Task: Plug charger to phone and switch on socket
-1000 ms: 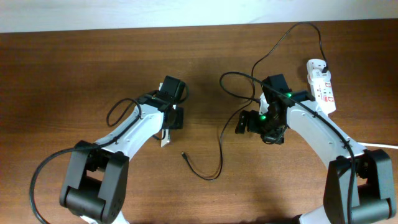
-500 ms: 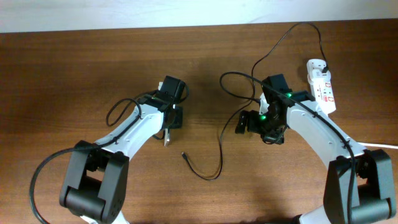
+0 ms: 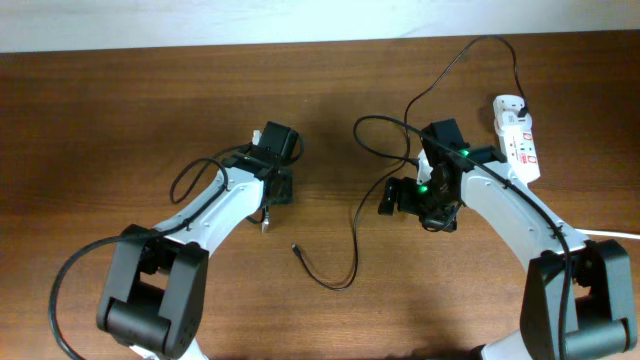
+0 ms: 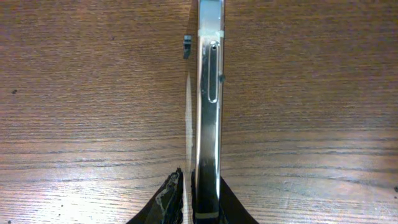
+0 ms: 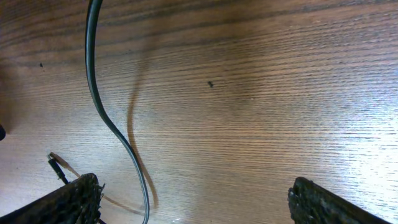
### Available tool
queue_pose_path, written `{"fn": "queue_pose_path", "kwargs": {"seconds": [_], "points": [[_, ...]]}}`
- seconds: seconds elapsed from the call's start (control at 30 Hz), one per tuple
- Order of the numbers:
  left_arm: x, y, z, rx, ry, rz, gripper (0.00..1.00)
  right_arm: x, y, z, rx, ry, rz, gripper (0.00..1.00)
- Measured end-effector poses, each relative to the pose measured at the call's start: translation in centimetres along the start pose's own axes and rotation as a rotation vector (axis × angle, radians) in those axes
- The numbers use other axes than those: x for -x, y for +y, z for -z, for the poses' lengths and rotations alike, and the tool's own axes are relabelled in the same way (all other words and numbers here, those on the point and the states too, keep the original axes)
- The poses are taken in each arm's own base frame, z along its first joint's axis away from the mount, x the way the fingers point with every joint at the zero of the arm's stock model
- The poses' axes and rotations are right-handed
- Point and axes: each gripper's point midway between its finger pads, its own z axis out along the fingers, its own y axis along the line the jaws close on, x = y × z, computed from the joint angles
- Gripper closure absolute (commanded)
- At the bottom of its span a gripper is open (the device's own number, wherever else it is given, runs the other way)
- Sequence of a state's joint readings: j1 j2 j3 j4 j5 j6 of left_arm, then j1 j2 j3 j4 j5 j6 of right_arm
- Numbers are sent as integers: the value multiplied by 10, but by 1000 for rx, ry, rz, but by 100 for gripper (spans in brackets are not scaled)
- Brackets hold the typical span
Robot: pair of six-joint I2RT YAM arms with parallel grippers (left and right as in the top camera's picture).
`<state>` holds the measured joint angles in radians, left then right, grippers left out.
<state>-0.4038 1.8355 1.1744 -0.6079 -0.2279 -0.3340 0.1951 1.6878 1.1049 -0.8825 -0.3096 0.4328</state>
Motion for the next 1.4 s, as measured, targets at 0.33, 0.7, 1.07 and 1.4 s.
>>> {"fn": "queue_pose_path", "kwargs": {"seconds": [0.33,0.7,1.07,1.4], "points": [[-3,10,-12,5,31,54,95,0,0,0,0,0,0,1],[-6,7,-13,-32,60,67,100,0,0,0,0,0,0,1],[23,-39,27,-667,82,40,100,0,-1,0,-3,-2,0,1],[67,-10,78,-1153,-178,42,100,0,-1,0,-6,-3,0,1]]}}
